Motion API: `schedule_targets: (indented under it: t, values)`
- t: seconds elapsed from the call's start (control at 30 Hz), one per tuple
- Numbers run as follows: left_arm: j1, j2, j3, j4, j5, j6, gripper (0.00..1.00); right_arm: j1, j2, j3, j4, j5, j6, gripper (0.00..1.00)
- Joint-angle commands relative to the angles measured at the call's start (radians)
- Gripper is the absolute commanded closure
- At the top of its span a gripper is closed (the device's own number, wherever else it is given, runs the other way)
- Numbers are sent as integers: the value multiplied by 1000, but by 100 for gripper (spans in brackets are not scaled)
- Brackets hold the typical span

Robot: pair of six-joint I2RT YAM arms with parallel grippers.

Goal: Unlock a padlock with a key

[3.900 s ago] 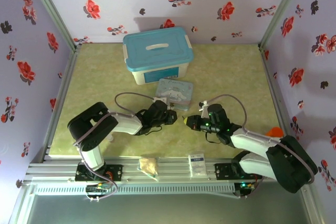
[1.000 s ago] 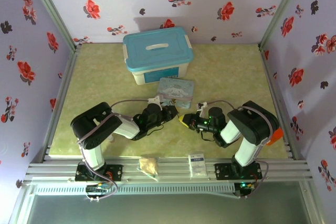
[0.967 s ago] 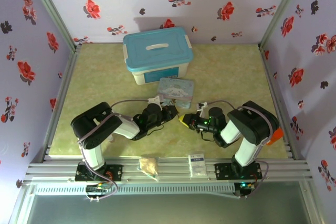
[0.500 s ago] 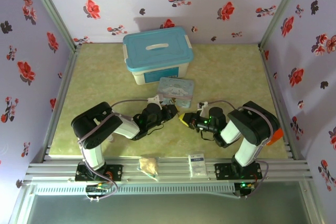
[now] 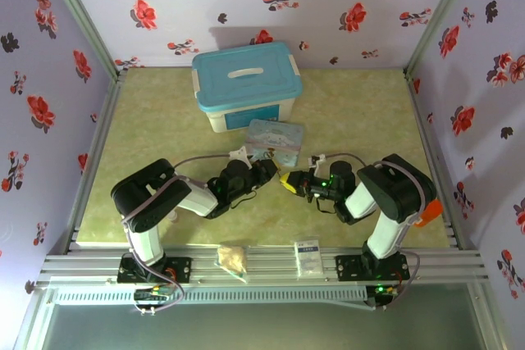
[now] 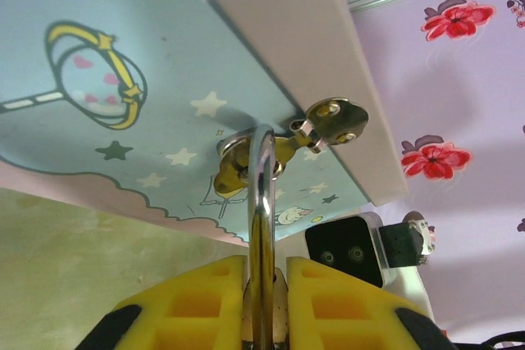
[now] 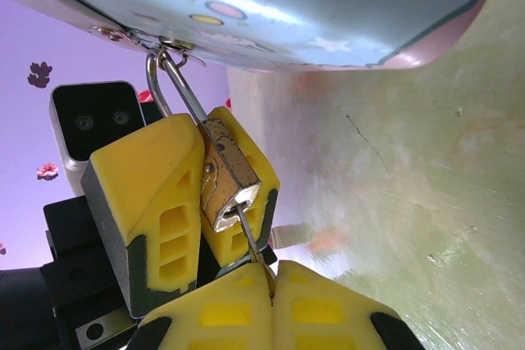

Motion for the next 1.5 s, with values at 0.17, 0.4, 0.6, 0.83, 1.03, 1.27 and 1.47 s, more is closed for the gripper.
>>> schedule_targets:
  t: [0.17, 0.4, 0.6, 0.83, 1.03, 1.27, 1.47]
  values:
    - [-43, -48, -3, 95, 149, -41, 100, -22, 30, 65, 65, 82, -23, 100]
    - [-56, -41, -6, 114, 155, -51, 100, -33, -3, 72, 65, 83, -49, 100]
    - [-64, -61, 0, 115, 179, -53, 100, -81, -1, 73, 65, 42, -47, 100]
    - [-68, -37, 13, 114, 173, -52, 100, -79, -33, 36, 65, 33, -49, 100]
    - [-98, -40, 49, 56, 168, -27, 100, -46, -64, 19, 64, 170, -62, 100]
    - [-113, -19, 54, 56, 145, -26, 100, 34, -133, 12, 52, 301, -29, 100]
    - [-126, 24, 60, 112, 146, -64, 100, 30, -209, 55, 16, 312, 94, 100]
